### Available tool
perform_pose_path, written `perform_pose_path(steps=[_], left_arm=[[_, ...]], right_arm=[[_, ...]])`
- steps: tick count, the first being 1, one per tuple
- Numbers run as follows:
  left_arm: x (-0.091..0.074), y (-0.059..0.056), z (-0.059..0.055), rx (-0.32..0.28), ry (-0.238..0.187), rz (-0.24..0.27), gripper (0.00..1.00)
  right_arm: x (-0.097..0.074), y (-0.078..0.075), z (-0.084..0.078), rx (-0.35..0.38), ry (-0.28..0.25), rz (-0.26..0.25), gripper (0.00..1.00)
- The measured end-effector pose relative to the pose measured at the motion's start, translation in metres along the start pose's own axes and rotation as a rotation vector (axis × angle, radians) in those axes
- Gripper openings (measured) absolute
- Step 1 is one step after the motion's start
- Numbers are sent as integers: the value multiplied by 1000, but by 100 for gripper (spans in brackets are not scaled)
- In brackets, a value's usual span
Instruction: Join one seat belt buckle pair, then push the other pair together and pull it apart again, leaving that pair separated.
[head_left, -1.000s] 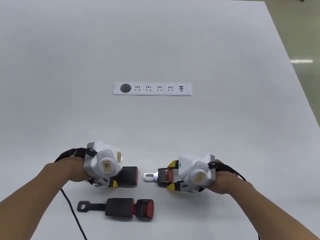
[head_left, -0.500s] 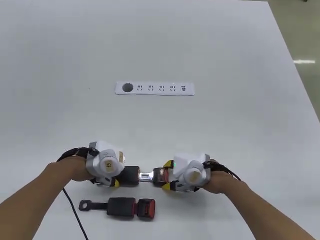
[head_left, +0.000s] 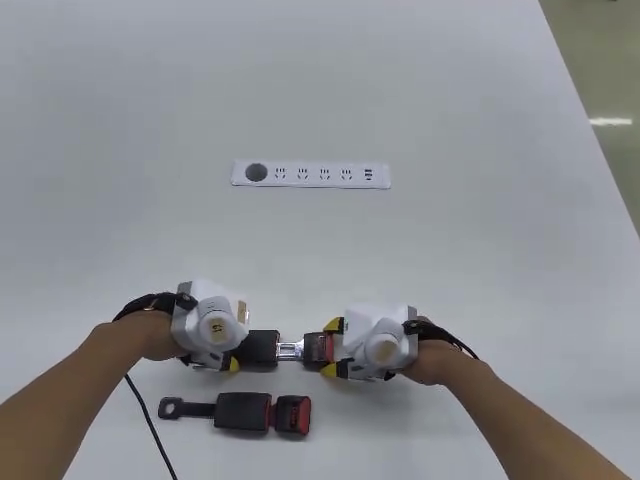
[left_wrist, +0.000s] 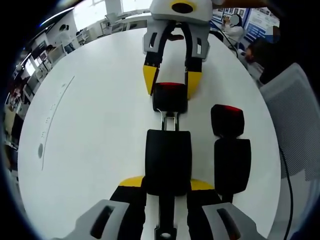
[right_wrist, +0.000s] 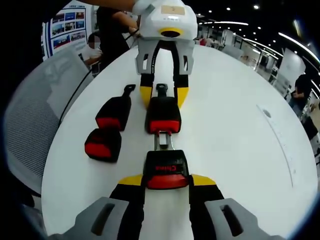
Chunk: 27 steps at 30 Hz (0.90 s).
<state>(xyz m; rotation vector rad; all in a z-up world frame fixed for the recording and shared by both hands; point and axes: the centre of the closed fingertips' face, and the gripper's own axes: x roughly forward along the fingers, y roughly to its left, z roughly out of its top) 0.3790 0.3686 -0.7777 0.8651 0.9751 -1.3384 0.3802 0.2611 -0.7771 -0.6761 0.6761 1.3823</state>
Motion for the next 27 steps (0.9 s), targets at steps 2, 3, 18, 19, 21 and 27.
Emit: perform_pose_path(steps=[2, 3, 18, 19, 21, 27], left_arm=[[0, 0, 0, 2, 3, 0, 32], [0, 0, 0, 3, 5, 0, 32], [1, 1, -2, 5, 9, 2, 32], [0, 1, 0, 6, 8, 2, 32], [-1, 0, 0, 2, 5, 3, 32], [1, 1, -1, -4, 1, 6, 31]], right_arm=[[2, -1, 4, 29, -19, -1, 30], [3, 0, 5, 19, -21, -1, 30], [10, -1, 9, 13, -25, -5, 30], [11, -1, 9, 9, -23, -7, 30], [10, -1, 10, 15, -22, -10, 29], [9, 0, 14, 33, -20, -19, 29]])
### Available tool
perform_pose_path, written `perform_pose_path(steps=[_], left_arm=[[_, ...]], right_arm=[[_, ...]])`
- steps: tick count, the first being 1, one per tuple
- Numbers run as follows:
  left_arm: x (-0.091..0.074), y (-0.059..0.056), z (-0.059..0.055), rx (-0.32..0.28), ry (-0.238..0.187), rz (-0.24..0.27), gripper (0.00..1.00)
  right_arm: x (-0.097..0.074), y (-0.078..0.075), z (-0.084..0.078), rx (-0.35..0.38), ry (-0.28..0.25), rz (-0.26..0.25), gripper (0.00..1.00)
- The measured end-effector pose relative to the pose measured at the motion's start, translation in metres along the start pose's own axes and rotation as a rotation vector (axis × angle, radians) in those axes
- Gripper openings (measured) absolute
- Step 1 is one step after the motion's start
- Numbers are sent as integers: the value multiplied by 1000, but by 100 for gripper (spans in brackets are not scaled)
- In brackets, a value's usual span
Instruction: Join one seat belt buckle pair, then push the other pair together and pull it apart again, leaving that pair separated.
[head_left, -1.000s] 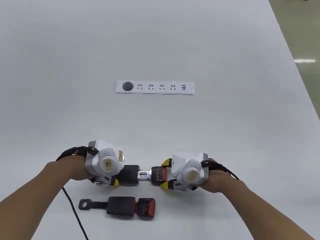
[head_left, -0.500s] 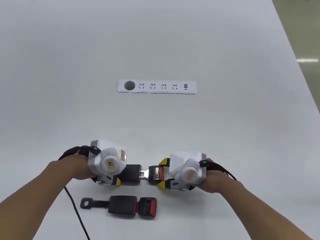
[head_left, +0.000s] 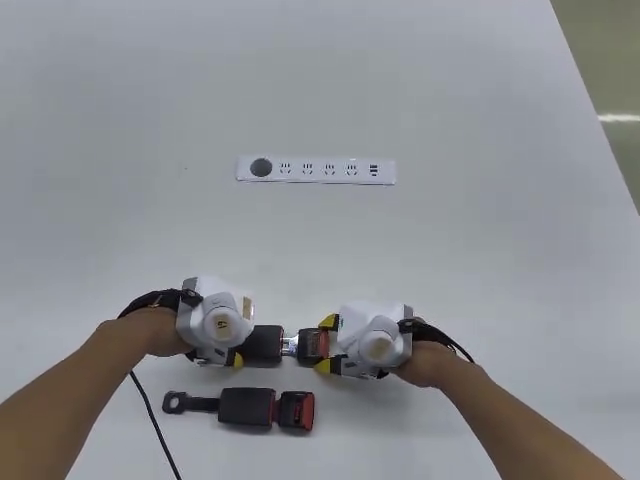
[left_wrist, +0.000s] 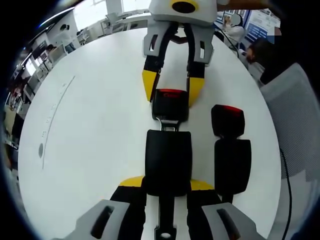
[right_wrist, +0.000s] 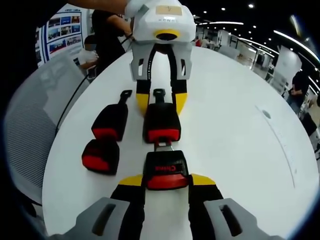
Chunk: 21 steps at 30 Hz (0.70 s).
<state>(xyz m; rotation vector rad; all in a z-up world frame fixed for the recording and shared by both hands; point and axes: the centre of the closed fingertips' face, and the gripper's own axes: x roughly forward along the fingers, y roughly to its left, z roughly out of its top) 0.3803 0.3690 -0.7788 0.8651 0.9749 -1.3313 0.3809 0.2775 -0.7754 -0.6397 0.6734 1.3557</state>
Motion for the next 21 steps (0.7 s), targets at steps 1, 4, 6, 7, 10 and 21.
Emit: perform_pose_path(steps=[1, 4, 6, 7, 10, 21], left_arm=[[2, 1, -2, -1, 0, 0, 31], [2, 1, -2, 4, -1, -2, 31], [1, 1, -1, 6, -5, -3, 31], [1, 1, 0, 4, -6, -3, 31], [1, 0, 1, -1, -10, -2, 31], [1, -1, 4, 18, 9, -5, 31]], right_arm=[[-1, 0, 1, 3, 0, -1, 29], [0, 1, 2, 16, 2, -5, 28], [1, 1, 1, 21, 2, -7, 28], [0, 1, 1, 26, 1, -7, 28], [3, 1, 1, 29, -2, -9, 28], [9, 0, 7, 46, -2, -8, 28]])
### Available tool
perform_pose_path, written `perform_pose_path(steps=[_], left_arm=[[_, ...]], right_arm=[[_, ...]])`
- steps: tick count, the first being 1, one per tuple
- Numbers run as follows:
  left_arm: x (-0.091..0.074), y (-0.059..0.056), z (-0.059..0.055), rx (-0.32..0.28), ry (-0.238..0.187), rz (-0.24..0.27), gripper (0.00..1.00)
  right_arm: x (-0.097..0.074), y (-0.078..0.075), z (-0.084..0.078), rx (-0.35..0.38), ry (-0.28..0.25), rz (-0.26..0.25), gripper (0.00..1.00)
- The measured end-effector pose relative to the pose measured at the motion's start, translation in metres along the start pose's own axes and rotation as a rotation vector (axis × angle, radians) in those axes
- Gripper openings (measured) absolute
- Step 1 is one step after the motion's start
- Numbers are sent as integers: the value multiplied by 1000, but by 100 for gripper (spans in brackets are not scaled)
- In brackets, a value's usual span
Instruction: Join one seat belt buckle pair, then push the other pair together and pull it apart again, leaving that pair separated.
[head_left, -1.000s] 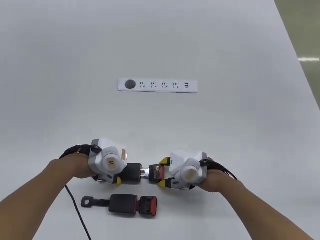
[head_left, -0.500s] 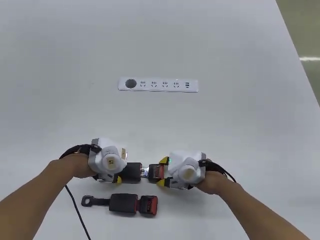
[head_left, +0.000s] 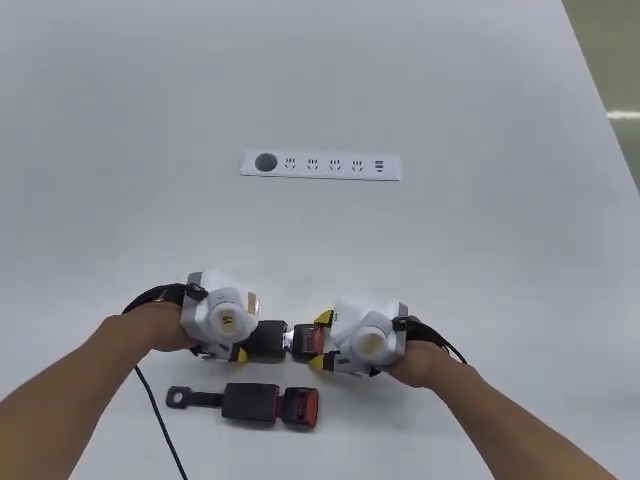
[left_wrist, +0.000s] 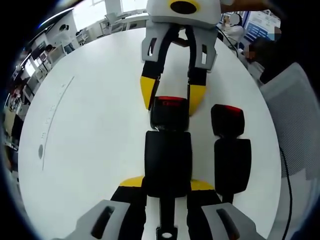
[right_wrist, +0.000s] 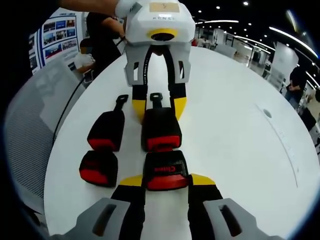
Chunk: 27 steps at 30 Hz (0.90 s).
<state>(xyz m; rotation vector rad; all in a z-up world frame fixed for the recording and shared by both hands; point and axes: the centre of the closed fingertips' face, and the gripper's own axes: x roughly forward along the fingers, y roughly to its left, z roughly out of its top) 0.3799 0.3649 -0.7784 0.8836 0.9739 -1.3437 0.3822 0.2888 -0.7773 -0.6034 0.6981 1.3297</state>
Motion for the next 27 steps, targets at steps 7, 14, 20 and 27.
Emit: perform_pose_path(steps=[7, 14, 20, 27], left_arm=[[1, 0, -1, 14, 5, -2, 31], [2, 0, -1, 23, 7, -5, 31], [1, 0, 0, 19, 9, -5, 31], [-1, -1, 2, 22, 15, -6, 31]], right_arm=[[4, -2, -2, -22, 20, 12, 27], [5, -2, 0, -41, 29, 14, 27], [4, -1, 2, -39, 33, 8, 27], [2, 0, 3, -39, 35, 3, 28]])
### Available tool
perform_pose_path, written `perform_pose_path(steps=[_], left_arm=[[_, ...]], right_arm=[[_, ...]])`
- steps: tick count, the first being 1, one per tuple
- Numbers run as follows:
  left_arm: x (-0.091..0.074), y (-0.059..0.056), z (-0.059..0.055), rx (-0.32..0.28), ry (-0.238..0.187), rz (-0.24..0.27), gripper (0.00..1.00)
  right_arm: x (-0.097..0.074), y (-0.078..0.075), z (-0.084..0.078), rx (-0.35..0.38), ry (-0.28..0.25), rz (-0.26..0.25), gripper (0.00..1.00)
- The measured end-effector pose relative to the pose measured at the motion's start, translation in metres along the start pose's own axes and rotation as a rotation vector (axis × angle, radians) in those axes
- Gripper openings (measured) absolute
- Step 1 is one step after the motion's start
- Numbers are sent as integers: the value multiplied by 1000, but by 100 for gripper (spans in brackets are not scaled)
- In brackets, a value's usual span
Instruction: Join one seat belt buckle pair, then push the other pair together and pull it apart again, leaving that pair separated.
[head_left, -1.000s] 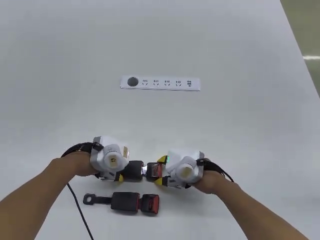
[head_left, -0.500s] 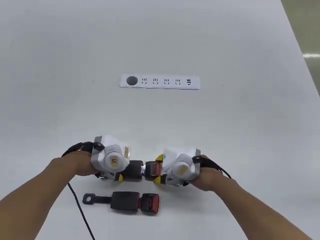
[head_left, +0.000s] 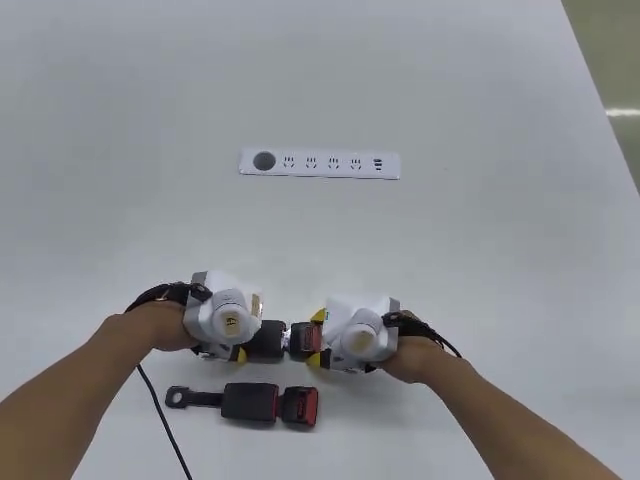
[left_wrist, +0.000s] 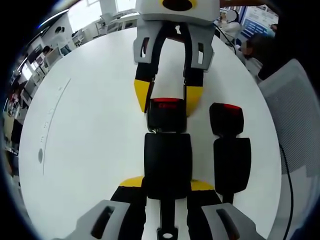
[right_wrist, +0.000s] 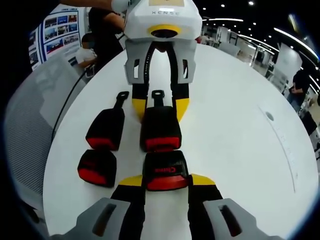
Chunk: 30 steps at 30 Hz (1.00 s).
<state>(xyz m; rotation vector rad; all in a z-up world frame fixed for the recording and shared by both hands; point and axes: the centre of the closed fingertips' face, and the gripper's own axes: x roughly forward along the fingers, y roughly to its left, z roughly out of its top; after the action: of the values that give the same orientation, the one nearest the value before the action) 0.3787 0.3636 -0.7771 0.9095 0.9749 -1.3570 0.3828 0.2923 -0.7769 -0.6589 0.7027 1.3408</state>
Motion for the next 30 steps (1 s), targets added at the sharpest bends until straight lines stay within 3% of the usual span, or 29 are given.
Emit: perform_pose_path(steps=[18, 30], left_arm=[[3, 1, -4, -5, 15, 4, 32], [4, 1, -5, -7, 12, 3, 32]], right_arm=[[1, 0, -3, -22, 3, -2, 29], [-3, -3, -18, -31, 25, 5, 29]])
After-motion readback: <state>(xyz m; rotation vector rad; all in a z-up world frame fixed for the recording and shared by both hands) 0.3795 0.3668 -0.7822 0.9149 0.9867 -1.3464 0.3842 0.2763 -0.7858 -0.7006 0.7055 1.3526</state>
